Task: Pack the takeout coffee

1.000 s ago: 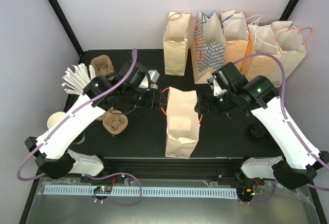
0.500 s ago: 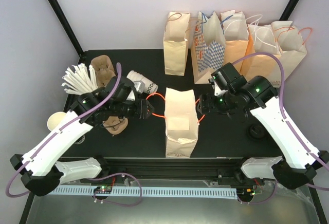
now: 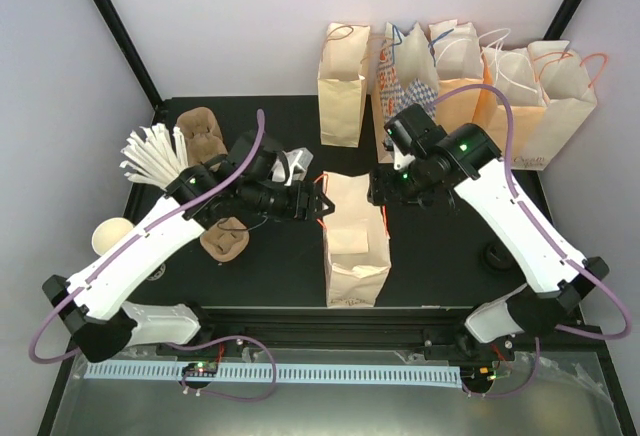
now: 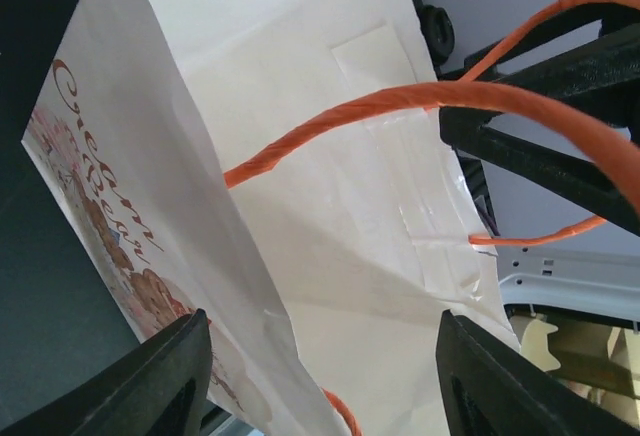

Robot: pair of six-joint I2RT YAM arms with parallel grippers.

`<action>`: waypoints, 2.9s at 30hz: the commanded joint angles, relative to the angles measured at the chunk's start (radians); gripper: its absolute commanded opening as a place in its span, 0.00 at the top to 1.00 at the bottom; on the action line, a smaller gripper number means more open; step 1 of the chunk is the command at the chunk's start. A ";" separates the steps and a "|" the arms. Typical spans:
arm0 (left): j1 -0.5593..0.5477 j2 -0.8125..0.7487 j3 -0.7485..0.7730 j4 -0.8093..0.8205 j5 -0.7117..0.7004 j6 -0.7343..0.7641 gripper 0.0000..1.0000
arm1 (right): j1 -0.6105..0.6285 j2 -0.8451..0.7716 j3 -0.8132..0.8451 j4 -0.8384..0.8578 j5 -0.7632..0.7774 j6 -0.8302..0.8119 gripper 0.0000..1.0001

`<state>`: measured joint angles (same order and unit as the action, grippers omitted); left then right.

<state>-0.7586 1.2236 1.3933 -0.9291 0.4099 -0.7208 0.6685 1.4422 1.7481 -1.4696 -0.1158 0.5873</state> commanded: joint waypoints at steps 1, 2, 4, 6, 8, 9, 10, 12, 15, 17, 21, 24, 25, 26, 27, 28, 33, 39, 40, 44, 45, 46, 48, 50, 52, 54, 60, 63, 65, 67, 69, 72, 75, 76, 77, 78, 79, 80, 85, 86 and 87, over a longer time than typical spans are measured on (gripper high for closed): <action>0.004 0.042 0.070 -0.030 0.045 0.000 0.37 | 0.009 0.017 0.055 -0.049 0.060 -0.030 0.31; 0.004 0.049 0.087 -0.047 0.034 0.002 0.39 | 0.009 0.014 0.059 -0.050 0.052 -0.031 0.40; 0.004 0.051 0.115 -0.070 0.012 0.009 0.44 | 0.008 0.002 0.062 -0.051 0.042 -0.027 0.54; 0.005 0.051 0.151 -0.089 -0.019 0.017 0.52 | 0.008 -0.014 0.065 -0.049 0.050 -0.018 0.69; 0.005 0.051 0.181 -0.090 -0.039 0.020 0.60 | 0.008 -0.023 0.081 -0.049 0.070 -0.016 0.82; 0.007 0.051 0.196 -0.087 -0.046 0.021 0.66 | 0.008 -0.025 0.096 -0.048 0.083 -0.017 0.86; 0.007 0.051 0.210 -0.081 -0.053 0.020 0.72 | 0.006 -0.026 0.116 -0.046 0.096 -0.019 0.88; 0.008 0.051 0.230 -0.061 -0.063 0.019 0.80 | 0.006 -0.022 0.168 -0.046 0.134 -0.029 0.89; 0.014 0.083 0.264 -0.032 -0.066 0.025 0.89 | 0.003 -0.005 0.248 -0.046 0.195 -0.066 0.90; 0.019 0.094 0.273 -0.009 -0.066 0.025 0.91 | -0.013 0.007 0.276 -0.046 0.215 -0.081 0.92; 0.043 0.126 0.277 0.056 -0.047 0.016 0.95 | -0.049 0.039 0.299 -0.042 0.236 -0.094 0.98; 0.064 0.158 0.285 0.125 -0.040 0.011 0.97 | -0.060 0.059 0.301 -0.019 0.259 -0.112 0.99; 0.072 0.175 0.293 0.144 -0.030 0.010 0.97 | -0.068 0.066 0.301 -0.012 0.260 -0.116 0.99; 0.079 0.192 0.303 0.163 -0.020 0.011 0.97 | -0.079 0.075 0.301 -0.007 0.257 -0.121 0.99; 0.083 0.213 0.317 0.181 -0.009 0.017 0.97 | -0.097 0.084 0.303 -0.004 0.248 -0.124 0.99; 0.088 0.237 0.333 0.188 -0.002 0.025 0.97 | -0.117 0.093 0.301 -0.001 0.235 -0.128 0.99; 0.109 0.344 0.417 0.208 0.015 0.061 0.97 | -0.217 0.119 0.301 0.054 0.179 -0.151 0.98; 0.148 0.455 0.531 0.224 0.039 0.061 0.96 | -0.287 0.181 0.332 0.101 0.159 -0.183 0.92; 0.150 0.470 0.543 0.232 0.049 0.057 0.95 | -0.296 0.193 0.345 0.106 0.158 -0.191 0.88; 0.157 0.513 0.581 0.227 0.070 0.055 0.50 | -0.320 0.234 0.394 0.101 0.166 -0.221 0.49; 0.158 0.517 0.593 0.204 0.067 0.061 0.32 | -0.321 0.238 0.404 0.094 0.168 -0.226 0.42; 0.159 0.517 0.604 0.175 0.054 0.078 0.20 | -0.322 0.241 0.409 0.086 0.169 -0.228 0.35; 0.164 0.498 0.614 0.117 0.013 0.110 0.08 | -0.322 0.239 0.410 0.071 0.162 -0.229 0.28; 0.176 0.463 0.613 0.074 -0.012 0.137 0.01 | -0.322 0.229 0.410 0.057 0.146 -0.228 0.20; 0.190 0.417 0.613 0.039 -0.029 0.153 0.01 | -0.322 0.212 0.407 0.055 0.120 -0.227 0.10; 0.201 0.359 0.611 0.018 -0.054 0.161 0.01 | -0.321 0.190 0.413 0.061 0.063 -0.226 0.02; 0.226 0.171 0.522 -0.067 -0.146 0.160 0.01 | -0.321 0.048 0.407 0.196 -0.032 -0.219 0.00; 0.249 0.083 0.435 -0.150 -0.254 0.144 0.01 | -0.320 0.020 0.439 0.216 -0.059 -0.215 0.00; 0.271 0.005 0.348 -0.192 -0.329 0.117 0.01 | -0.309 0.004 0.440 0.235 -0.113 -0.208 0.00; 0.309 -0.079 0.240 -0.208 -0.367 0.068 0.01 | -0.259 -0.025 0.402 0.283 -0.144 -0.210 0.01; 0.360 -0.179 0.109 -0.189 -0.371 0.005 0.01 | -0.182 -0.059 0.342 0.347 -0.149 -0.224 0.01; 0.436 -0.315 -0.090 -0.140 -0.350 -0.045 0.01 | -0.073 -0.093 0.243 0.449 -0.171 -0.213 0.01; 0.486 -0.400 -0.266 -0.125 -0.346 -0.087 0.01 | 0.044 -0.089 0.163 0.533 -0.178 -0.192 0.01; 0.494 -0.413 -0.306 -0.123 -0.348 -0.098 0.01 | 0.082 -0.081 0.141 0.554 -0.165 -0.192 0.01; 0.499 -0.422 -0.342 -0.116 -0.348 -0.103 0.01 | 0.117 -0.072 0.120 0.570 -0.149 -0.192 0.01; 0.501 -0.427 -0.374 -0.099 -0.350 -0.100 0.01 | 0.145 -0.062 0.096 0.586 -0.139 -0.193 0.01; 0.502 -0.430 -0.402 -0.080 -0.360 -0.095 0.01 | 0.167 -0.049 0.079 0.600 -0.138 -0.192 0.01; 0.503 -0.430 -0.428 -0.062 -0.378 -0.093 0.01 | 0.182 -0.035 0.066 0.608 -0.140 -0.192 0.01; 0.535 -0.395 -0.515 0.034 -0.469 -0.126 0.08 | 0.217 0.051 0.065 0.573 -0.156 -0.209 0.01; 0.546 -0.379 -0.531 0.052 -0.474 -0.136 0.10 | 0.225 0.063 0.065 0.562 -0.155 -0.222 0.01; 0.559 -0.360 -0.548 0.068 -0.476 -0.147 0.12 | 0.233 0.071 0.063 0.555 -0.148 -0.232 0.01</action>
<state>-0.2375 0.8261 0.8772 -0.9730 0.0021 -0.8169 0.8787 1.4948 1.8053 -0.9199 -0.2672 0.3859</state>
